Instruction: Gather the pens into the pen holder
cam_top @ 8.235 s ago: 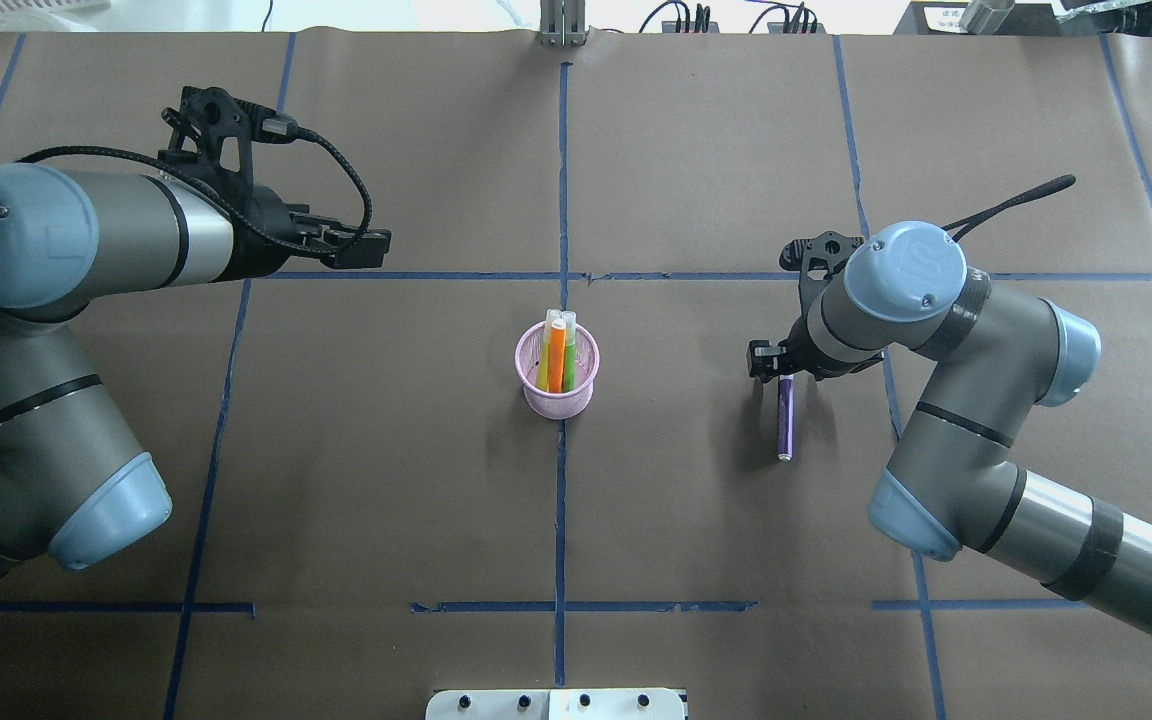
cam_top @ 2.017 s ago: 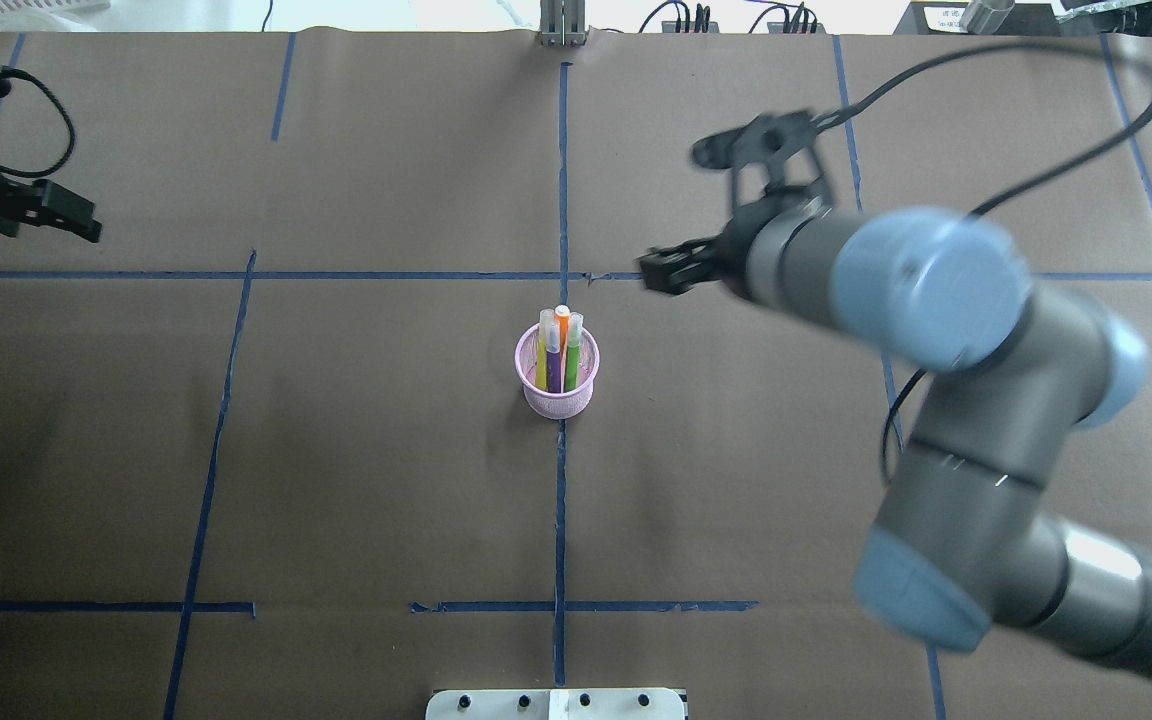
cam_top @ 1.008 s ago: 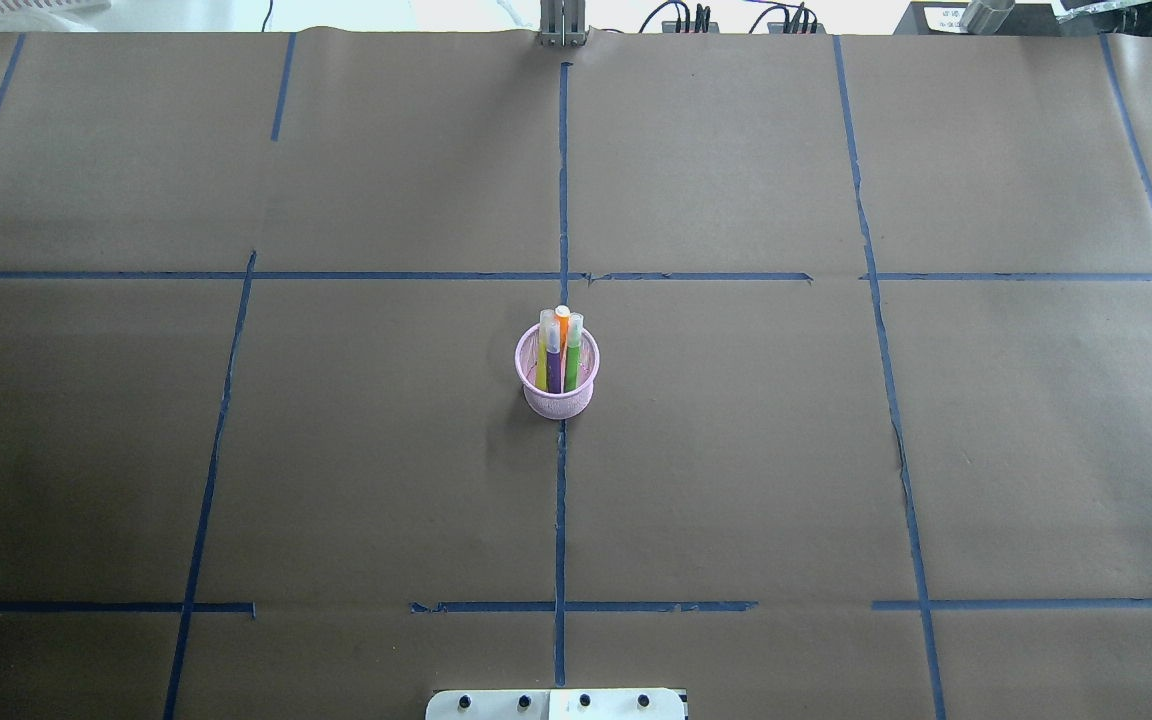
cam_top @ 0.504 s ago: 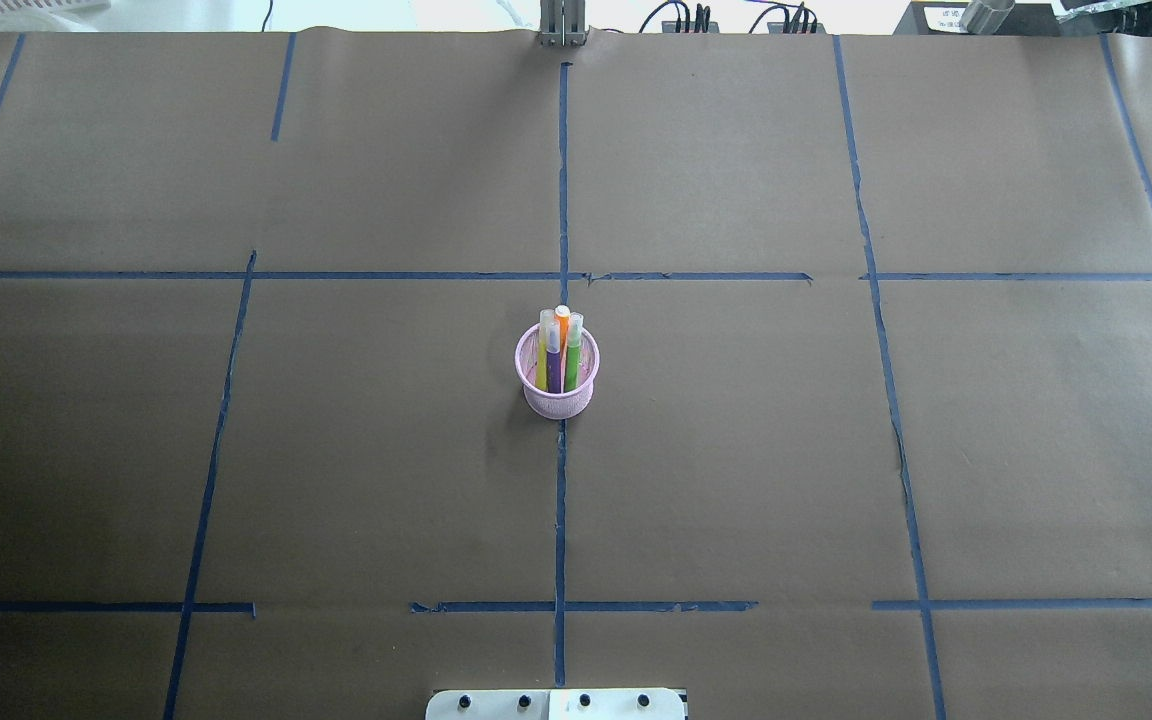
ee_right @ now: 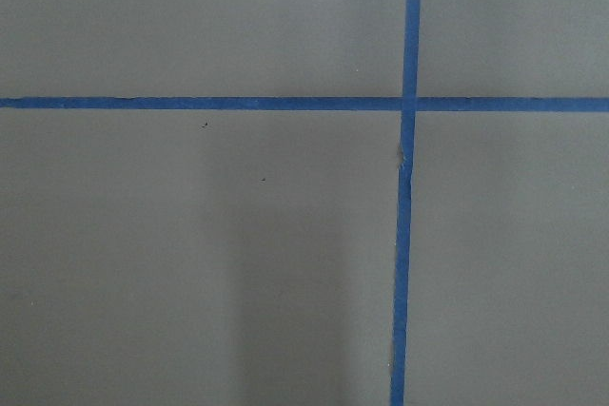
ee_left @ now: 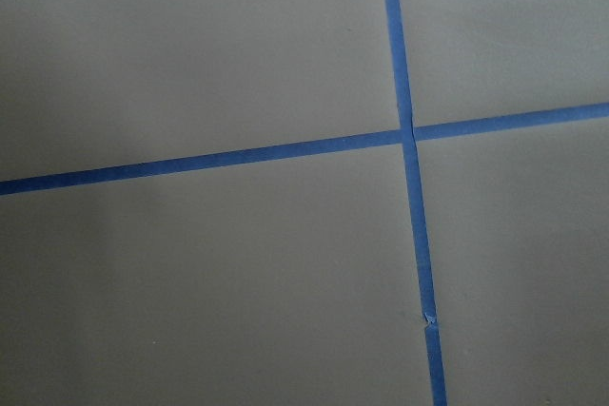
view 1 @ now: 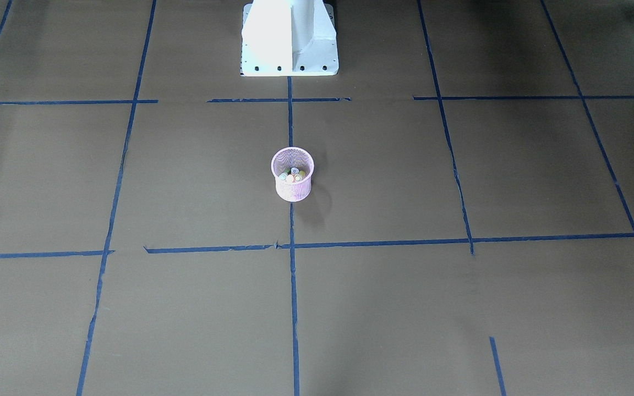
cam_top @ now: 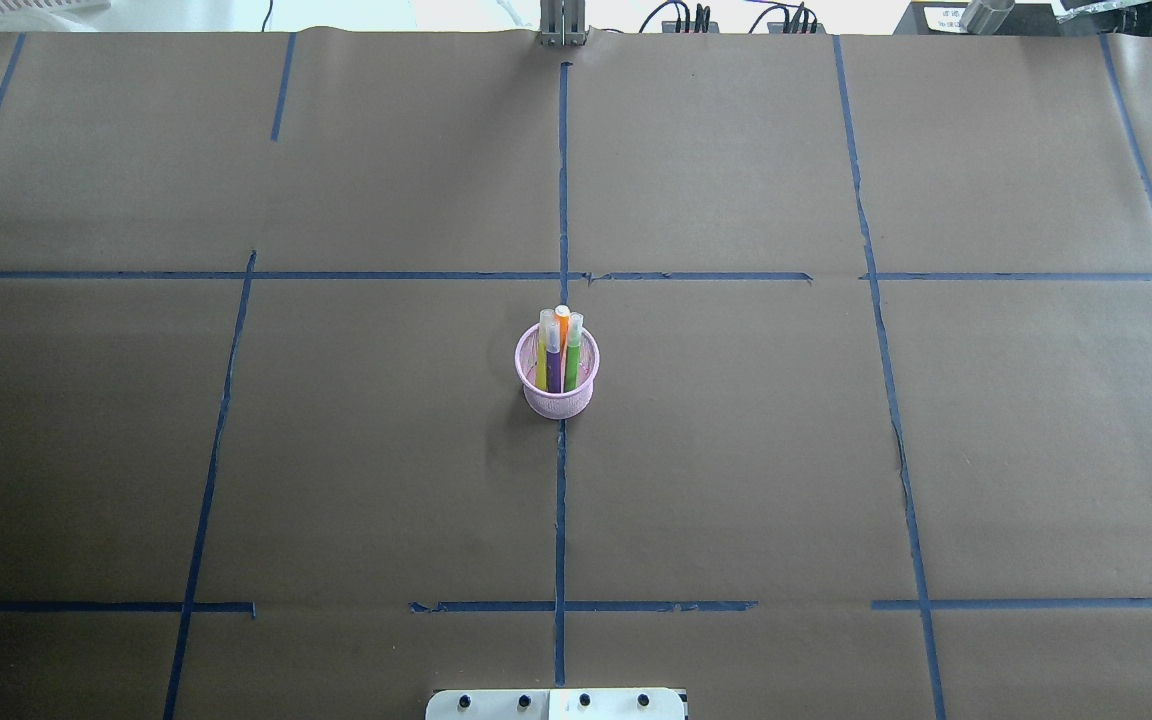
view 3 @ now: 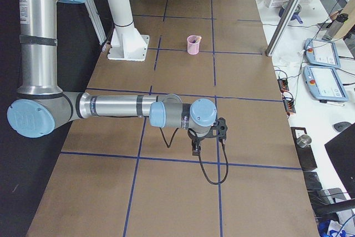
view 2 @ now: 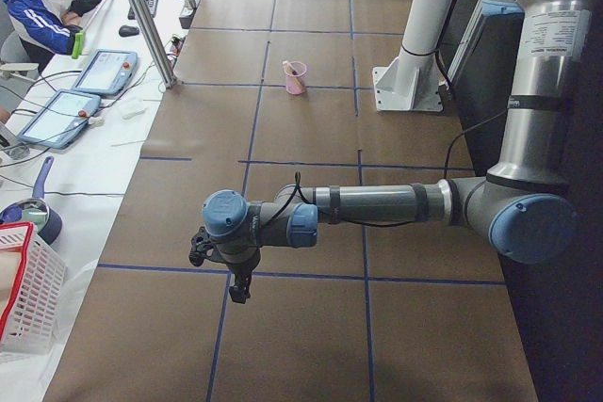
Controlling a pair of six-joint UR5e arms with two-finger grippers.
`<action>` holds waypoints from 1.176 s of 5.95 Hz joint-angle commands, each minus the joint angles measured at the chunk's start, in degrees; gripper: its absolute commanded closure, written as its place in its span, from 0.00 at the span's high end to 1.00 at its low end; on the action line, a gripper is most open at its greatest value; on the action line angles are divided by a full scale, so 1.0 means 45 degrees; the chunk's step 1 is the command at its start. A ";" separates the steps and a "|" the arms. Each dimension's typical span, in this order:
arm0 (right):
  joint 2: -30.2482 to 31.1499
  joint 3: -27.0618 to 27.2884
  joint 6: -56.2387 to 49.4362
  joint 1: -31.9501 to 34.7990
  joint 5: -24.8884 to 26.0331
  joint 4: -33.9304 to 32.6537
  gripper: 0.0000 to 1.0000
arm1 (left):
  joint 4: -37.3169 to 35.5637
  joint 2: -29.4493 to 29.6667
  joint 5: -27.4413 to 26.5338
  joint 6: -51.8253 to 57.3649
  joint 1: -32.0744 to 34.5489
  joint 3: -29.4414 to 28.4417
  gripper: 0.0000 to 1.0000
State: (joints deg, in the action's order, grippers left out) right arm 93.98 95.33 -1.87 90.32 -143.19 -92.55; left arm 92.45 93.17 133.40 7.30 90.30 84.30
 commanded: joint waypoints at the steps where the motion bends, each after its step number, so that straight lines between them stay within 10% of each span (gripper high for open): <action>1: 0.0092 -0.0169 -0.0130 0.0222 0.0003 0.0000 1.00 | -0.1297 -0.0080 0.0120 -0.0039 0.0091 0.1122 1.00; 7: 0.0365 -0.0559 -0.0014 0.0574 0.1293 0.1425 1.00 | -0.1229 -0.0275 0.0121 -0.0039 0.0091 0.1207 1.00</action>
State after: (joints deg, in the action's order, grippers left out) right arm 95.52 93.27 -2.18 92.61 -137.91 -87.39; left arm 86.88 91.99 133.96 7.12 90.70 89.74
